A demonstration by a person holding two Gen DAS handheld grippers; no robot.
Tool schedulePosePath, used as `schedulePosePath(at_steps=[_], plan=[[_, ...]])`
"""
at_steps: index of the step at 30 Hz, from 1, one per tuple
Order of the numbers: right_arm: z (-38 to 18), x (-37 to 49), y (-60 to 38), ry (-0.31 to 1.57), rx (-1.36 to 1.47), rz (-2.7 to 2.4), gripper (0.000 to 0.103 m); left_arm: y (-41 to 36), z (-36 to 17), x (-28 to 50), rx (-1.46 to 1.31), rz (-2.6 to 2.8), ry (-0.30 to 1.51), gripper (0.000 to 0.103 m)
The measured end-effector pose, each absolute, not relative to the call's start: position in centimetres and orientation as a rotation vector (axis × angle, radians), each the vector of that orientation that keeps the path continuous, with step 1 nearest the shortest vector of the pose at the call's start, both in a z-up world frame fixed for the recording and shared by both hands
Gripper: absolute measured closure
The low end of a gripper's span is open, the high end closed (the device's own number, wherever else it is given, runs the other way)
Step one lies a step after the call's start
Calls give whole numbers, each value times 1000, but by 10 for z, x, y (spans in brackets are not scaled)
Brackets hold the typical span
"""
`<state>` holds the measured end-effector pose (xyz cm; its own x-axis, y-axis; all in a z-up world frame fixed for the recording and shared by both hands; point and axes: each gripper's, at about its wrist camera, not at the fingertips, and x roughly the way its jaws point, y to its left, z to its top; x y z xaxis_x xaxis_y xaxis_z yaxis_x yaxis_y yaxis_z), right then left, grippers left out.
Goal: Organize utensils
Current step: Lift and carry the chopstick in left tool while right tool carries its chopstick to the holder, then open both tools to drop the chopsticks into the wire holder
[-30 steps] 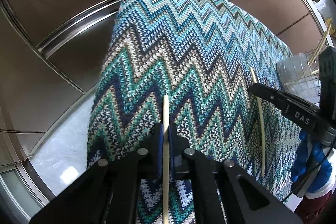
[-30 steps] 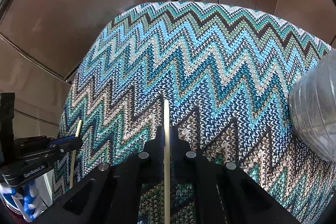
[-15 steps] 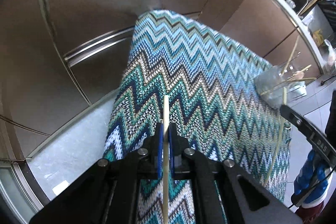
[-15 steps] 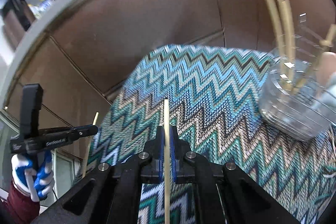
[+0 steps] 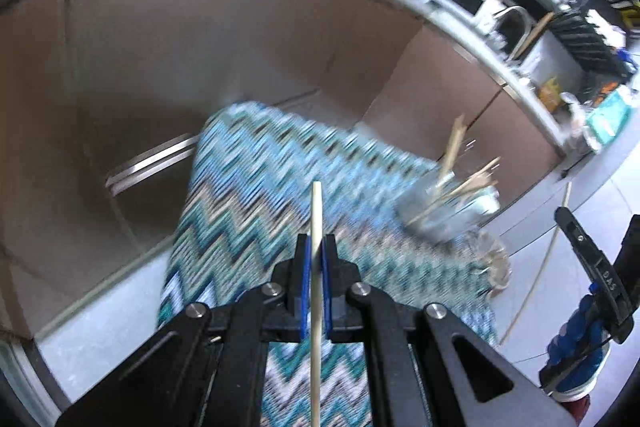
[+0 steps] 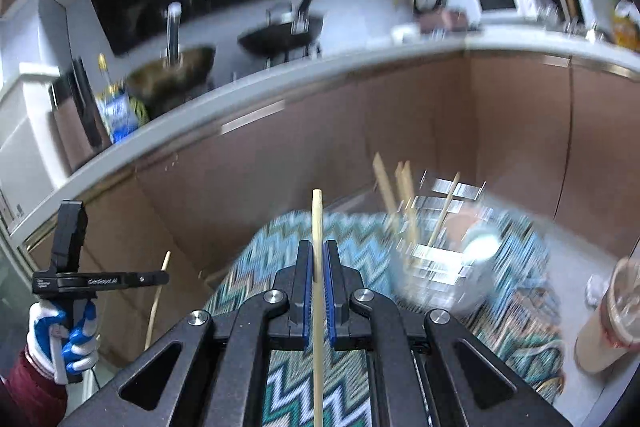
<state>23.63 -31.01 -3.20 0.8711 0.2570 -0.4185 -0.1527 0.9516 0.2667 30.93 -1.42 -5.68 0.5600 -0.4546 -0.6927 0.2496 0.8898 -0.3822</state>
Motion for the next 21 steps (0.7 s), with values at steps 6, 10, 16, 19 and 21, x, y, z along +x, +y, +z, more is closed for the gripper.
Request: schedulePosePath(at_steps=[6,10,16,19,21], plan=[[2,247,-335,269,235,175,97,-75,5,326,-267,-530,705,98],[16,270,-347,156,220,144,97,-117,35,343,-311,-592,567,98],[12,309,-357,43,196,104,97,-180,45,382,-379,-617,405,98],[1,326,-360,17,174,72,97,-204,31,401,-402,-617,376,98],[-9,334,-363,10,161,56,97,-217,20,410,-394,-601,361,98]])
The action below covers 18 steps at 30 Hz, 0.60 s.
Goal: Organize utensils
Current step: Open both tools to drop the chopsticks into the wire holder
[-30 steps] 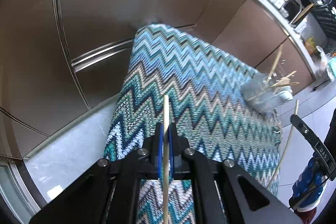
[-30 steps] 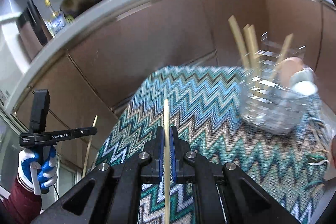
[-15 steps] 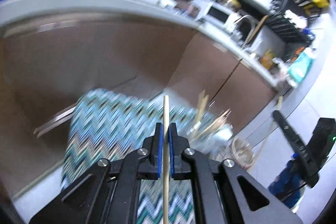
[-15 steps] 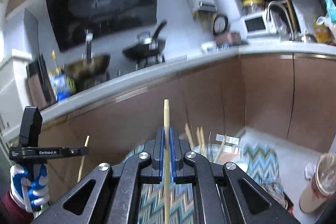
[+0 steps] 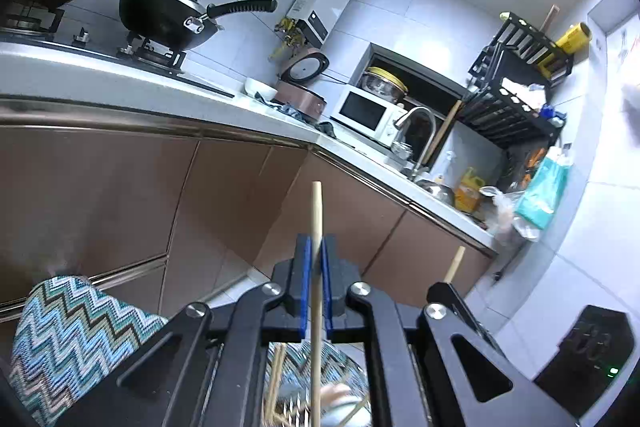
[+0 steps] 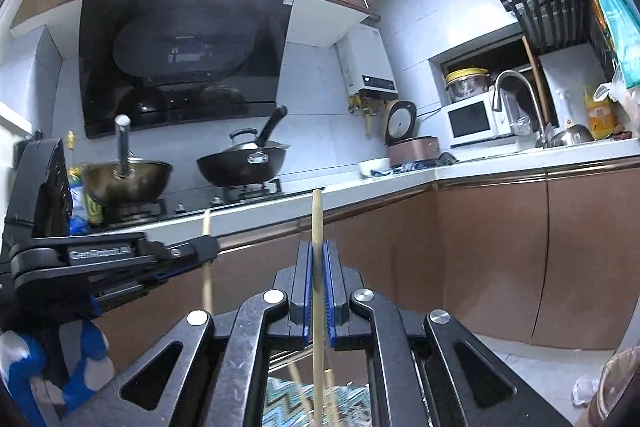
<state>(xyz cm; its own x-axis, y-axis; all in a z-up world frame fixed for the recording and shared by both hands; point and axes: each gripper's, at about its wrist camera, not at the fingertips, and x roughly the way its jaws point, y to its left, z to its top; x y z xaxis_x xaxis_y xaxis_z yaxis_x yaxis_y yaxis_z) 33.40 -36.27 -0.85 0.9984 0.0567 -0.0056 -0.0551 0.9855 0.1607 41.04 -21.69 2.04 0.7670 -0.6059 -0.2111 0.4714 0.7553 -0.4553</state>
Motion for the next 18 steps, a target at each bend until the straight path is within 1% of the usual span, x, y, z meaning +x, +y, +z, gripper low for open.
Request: schedulePosePath(at_steps=[3,9,13,15,16,17,18], plan=[[-27,348,-369,14,158,45,97,-237,-5,428,-379,-568,353,98],[-65,365,-375,56,166,38,97,-258,-49,436,-316,-521,338,98],[-84,364,-372,83,155,37,97,-265,-66,432,-277,-499,321,98],[-90,360,-369,86,147,33,97,-263,-70,428,-271,-502,322,97],[-92,357,-369,85,148,28,92,-259,-72,426,-263,-498,321,96],[-93,354,-369,87,151,24,88,-257,-72,422,-256,-494,317,94],[-93,351,-369,87,153,17,80,-253,-71,418,-249,-489,312,92]])
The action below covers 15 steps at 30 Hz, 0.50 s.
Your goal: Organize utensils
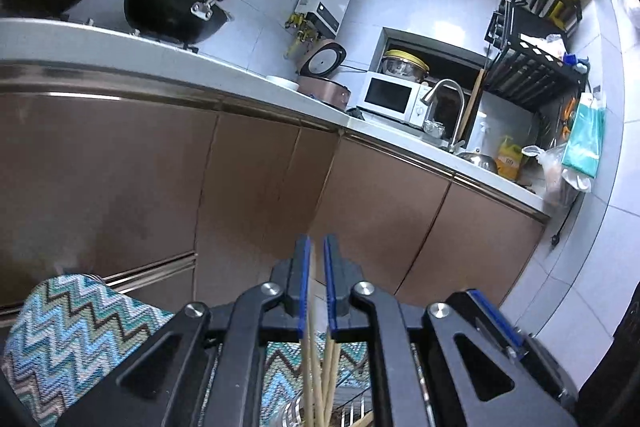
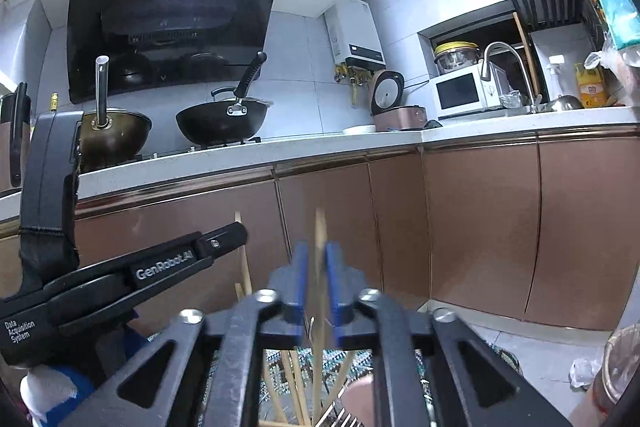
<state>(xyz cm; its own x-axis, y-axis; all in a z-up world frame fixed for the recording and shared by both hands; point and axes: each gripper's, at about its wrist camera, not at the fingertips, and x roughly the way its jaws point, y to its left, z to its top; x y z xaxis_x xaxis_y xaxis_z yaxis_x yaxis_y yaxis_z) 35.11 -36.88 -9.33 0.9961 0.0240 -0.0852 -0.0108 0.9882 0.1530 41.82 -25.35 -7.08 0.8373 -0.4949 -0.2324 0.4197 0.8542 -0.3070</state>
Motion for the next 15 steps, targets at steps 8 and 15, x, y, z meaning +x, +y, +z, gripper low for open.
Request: schedulePosePath(at_steps=[8,15], plan=[[-72,307,-370,62,166,-24,66,-222,-49,371,-175,-424,308,73],[-49,254,-347,79,154,-49,48,-185,-35,302,-59,-292,321,64]])
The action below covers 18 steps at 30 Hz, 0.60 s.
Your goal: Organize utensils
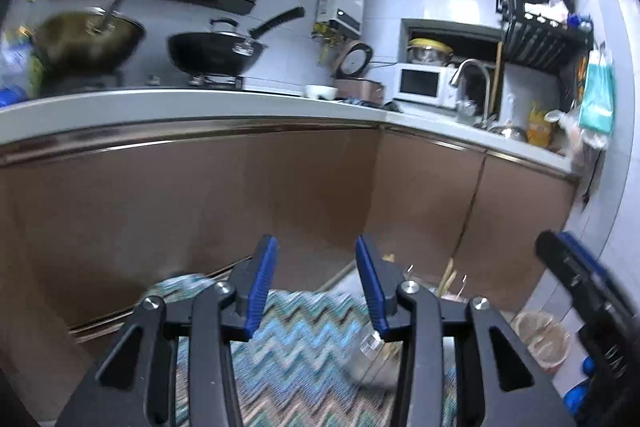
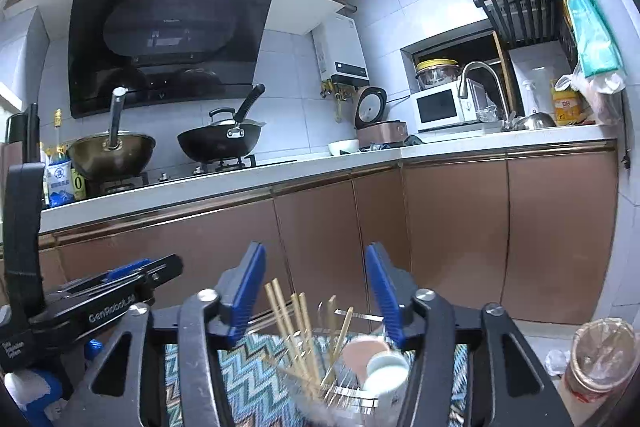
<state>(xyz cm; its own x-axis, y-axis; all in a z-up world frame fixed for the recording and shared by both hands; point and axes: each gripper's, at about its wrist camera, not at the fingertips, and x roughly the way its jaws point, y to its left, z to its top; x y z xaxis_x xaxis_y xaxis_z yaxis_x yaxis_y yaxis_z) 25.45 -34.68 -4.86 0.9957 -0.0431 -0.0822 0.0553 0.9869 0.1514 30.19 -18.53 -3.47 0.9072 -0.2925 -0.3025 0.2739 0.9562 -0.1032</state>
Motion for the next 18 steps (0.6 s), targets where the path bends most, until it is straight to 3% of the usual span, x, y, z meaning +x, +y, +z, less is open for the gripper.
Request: schedulePosePath(at_steps=[5,18], plan=[[-46,214,-319,127,142,-62,38,-150,-33,250,6,-195,344,51],[-54,147,-256,215,114,-28,12,-67,-22,151,64,-14,346,49]])
